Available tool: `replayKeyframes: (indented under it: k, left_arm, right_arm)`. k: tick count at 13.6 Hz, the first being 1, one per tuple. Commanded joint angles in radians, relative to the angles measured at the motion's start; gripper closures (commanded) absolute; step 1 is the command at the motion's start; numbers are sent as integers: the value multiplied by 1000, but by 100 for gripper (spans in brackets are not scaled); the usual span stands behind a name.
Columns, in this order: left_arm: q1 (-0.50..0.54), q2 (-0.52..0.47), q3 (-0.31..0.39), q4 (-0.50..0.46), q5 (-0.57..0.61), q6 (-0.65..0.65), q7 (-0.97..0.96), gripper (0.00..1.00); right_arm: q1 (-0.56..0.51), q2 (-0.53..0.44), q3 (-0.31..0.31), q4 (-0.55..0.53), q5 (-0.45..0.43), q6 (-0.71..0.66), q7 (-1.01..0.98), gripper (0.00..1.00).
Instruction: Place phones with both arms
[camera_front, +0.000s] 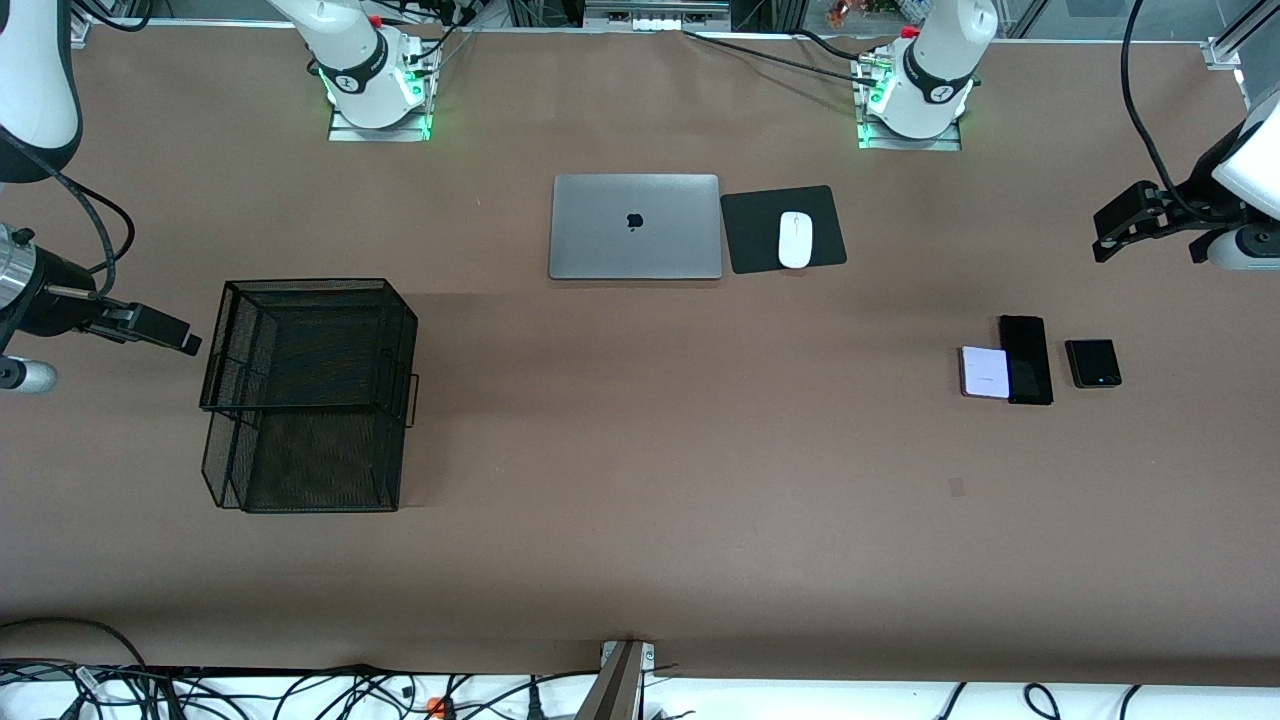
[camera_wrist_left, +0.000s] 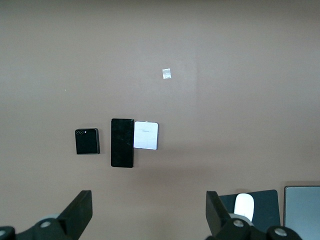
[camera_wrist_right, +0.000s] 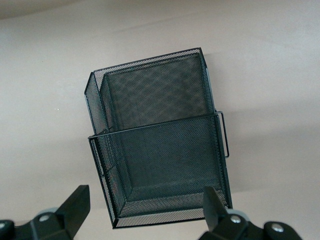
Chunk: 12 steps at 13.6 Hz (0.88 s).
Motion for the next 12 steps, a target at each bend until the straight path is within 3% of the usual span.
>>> replayKeyframes:
  k: [1,9,12]
  left_arm:
    - [17,-3,5,13,-23,-22,14,0]
    - [33,9,5,-41,-21,-8,35,0]
    - [54,85,3,-43,-18,36,40,0]
  right_arm:
    - [-1,-11,1,4,-5,-16,11,0]
    - [0,-11,3,4,-5,-16,12,0]
    - [2,-11,4,4,-5,-17,12,0]
